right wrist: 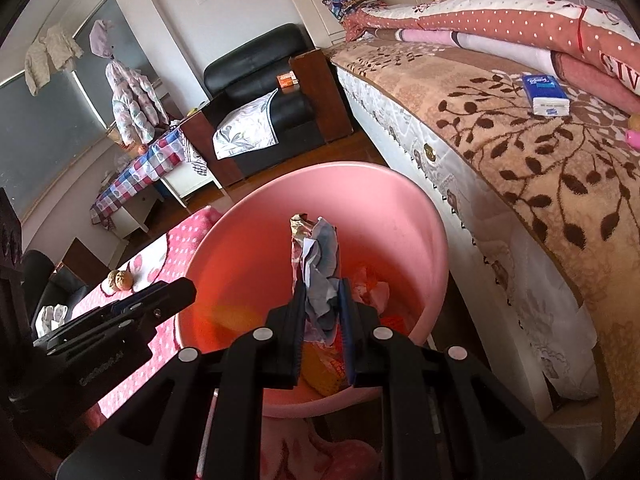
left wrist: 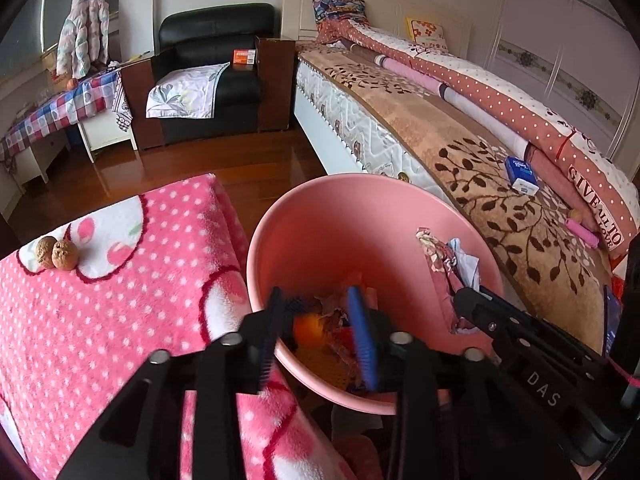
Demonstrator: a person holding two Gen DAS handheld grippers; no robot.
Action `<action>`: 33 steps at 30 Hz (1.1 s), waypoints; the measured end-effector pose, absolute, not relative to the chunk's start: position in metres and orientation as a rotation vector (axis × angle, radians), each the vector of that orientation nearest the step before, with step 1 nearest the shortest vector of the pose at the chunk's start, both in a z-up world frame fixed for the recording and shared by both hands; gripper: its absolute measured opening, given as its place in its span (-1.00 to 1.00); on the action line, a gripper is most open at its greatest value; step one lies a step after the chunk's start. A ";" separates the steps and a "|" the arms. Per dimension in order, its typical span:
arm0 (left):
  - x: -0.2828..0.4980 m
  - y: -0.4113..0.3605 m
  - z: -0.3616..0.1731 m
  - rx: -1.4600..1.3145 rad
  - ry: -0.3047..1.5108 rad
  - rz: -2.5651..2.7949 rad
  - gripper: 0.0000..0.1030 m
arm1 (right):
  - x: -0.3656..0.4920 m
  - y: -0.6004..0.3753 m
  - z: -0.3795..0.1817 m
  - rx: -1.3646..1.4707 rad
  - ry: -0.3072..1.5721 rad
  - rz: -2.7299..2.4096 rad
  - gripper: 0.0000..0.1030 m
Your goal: Collect trash
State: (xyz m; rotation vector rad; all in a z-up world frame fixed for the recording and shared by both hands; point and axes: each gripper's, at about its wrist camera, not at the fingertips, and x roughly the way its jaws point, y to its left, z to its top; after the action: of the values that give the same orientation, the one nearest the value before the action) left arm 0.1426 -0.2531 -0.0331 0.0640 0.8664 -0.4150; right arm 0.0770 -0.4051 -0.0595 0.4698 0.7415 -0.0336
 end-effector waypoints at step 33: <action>0.079 -0.201 0.012 -0.018 0.753 -0.418 0.29 | 0.003 -0.364 -0.006 0.378 0.563 -0.028 0.14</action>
State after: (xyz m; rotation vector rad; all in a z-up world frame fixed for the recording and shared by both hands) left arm 0.0786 -0.2010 0.0116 -0.0185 0.7528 -0.4181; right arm 0.0026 -0.3640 -0.0060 0.3779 0.5631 -0.0281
